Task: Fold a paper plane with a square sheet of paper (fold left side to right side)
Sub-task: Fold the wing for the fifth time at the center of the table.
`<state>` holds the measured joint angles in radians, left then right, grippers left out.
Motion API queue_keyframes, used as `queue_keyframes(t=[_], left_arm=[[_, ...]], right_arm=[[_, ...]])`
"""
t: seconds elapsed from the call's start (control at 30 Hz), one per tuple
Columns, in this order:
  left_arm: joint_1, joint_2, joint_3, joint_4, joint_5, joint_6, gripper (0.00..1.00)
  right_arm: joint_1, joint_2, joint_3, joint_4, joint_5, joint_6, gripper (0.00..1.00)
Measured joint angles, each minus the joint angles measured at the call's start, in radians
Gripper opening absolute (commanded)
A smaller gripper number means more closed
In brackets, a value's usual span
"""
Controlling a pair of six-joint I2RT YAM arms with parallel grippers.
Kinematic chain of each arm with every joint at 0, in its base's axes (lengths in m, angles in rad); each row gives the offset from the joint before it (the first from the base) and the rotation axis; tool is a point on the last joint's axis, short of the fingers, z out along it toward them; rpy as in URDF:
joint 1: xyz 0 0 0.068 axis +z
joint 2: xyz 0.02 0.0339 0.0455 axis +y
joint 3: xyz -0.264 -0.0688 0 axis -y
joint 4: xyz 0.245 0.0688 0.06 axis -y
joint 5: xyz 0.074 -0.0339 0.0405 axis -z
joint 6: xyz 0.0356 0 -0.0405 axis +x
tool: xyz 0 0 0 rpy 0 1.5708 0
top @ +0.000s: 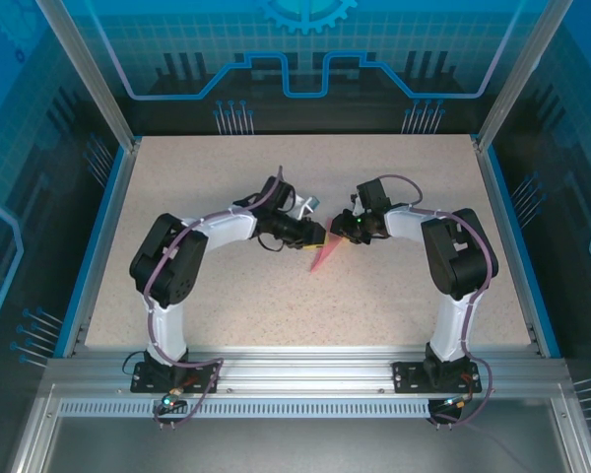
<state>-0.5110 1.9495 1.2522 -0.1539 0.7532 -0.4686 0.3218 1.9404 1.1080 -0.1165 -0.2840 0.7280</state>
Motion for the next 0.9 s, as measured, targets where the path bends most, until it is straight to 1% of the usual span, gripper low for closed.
queue_keyframes(t=[0.07, 0.17, 0.3, 0.47, 0.9], left_arm=[[-0.035, 0.014, 0.009, -0.021, 0.004, 0.000, 0.30], [-0.061, 0.047, 0.035, -0.042, 0.004, 0.000, 0.30], [-0.062, 0.089, 0.071, -0.070, -0.002, 0.003, 0.30], [-0.061, 0.113, 0.099, -0.103, -0.039, 0.014, 0.30], [-0.061, 0.155, 0.105, -0.140, -0.130, 0.035, 0.30]], right_arm=[[0.000, 0.001, 0.000, 0.001, -0.001, 0.000, 0.31], [0.000, 0.001, 0.000, 0.001, -0.001, 0.000, 0.31], [0.000, 0.001, 0.000, 0.001, -0.001, 0.000, 0.31], [0.000, 0.001, 0.000, 0.001, -0.001, 0.000, 0.31], [0.000, 0.001, 0.000, 0.000, -0.001, 0.000, 0.31]])
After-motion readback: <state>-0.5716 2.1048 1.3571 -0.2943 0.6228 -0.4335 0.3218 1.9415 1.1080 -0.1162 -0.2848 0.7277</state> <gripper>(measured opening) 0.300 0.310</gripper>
